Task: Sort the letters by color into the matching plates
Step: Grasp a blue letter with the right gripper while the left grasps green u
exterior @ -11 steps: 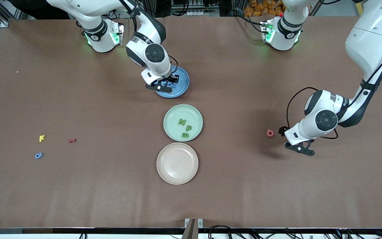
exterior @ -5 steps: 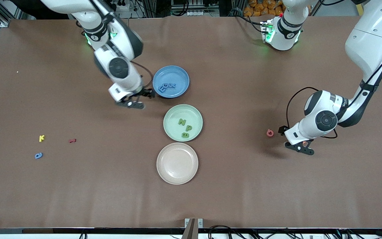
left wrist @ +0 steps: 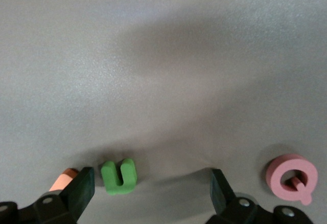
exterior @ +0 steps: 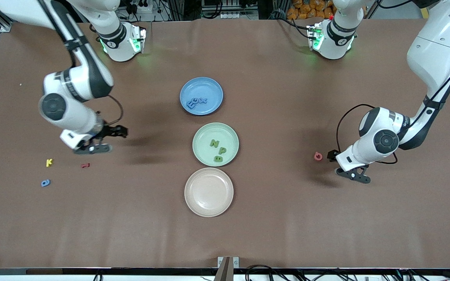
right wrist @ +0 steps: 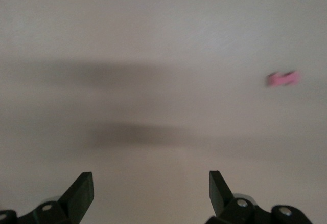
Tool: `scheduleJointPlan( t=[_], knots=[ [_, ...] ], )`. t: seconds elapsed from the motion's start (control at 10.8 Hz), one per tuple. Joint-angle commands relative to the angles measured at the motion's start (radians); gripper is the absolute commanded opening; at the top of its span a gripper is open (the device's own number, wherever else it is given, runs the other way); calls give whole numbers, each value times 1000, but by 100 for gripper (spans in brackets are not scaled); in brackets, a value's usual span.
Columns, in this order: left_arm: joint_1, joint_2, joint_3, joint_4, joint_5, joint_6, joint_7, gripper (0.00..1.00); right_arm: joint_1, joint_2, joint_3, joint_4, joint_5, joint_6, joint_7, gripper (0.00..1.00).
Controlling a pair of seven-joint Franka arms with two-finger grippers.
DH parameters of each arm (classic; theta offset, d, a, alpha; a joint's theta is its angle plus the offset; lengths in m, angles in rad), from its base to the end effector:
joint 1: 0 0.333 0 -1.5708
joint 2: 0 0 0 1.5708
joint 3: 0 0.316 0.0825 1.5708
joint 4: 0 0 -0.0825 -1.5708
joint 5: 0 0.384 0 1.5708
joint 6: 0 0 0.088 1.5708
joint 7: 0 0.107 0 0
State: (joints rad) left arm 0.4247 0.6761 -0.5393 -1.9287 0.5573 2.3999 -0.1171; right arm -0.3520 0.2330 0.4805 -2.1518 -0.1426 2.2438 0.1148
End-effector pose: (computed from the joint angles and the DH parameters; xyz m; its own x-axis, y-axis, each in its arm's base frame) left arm 0.6082 -0.0586 0.1699 0.9404 -0.3352 -0.0575 -0.3368 -0.9413 -0.0211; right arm 0.5465 0.0644 0.2946 0.9887 0.1027 -0.1094 0.1040 -0.9946 0.0065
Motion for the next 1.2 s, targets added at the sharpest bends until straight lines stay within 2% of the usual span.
scheduleJointPlan(
  t=[0.0,0.37,0.65,0.74,0.83,1.11],
  knots=[
    [19,2,-4,-10,19,45,-19,100,-4,54,-147,123,-3,4,-264,100],
    [35,3,-4,-13,21,45,-10,100,8,158,-279,208,-12,109,-536,99],
    [35,3,-4,-16,21,45,-12,100,21,262,-361,318,-8,129,-627,98],
    [35,2,-4,-16,19,45,-21,29,22,288,-378,343,1,129,-647,97],
    [39,2,-4,-16,19,45,-18,0,22,311,-390,357,8,129,-653,95],
    [39,0,-4,-18,19,45,-19,0,39,399,-448,444,23,117,-681,90]
  ],
)
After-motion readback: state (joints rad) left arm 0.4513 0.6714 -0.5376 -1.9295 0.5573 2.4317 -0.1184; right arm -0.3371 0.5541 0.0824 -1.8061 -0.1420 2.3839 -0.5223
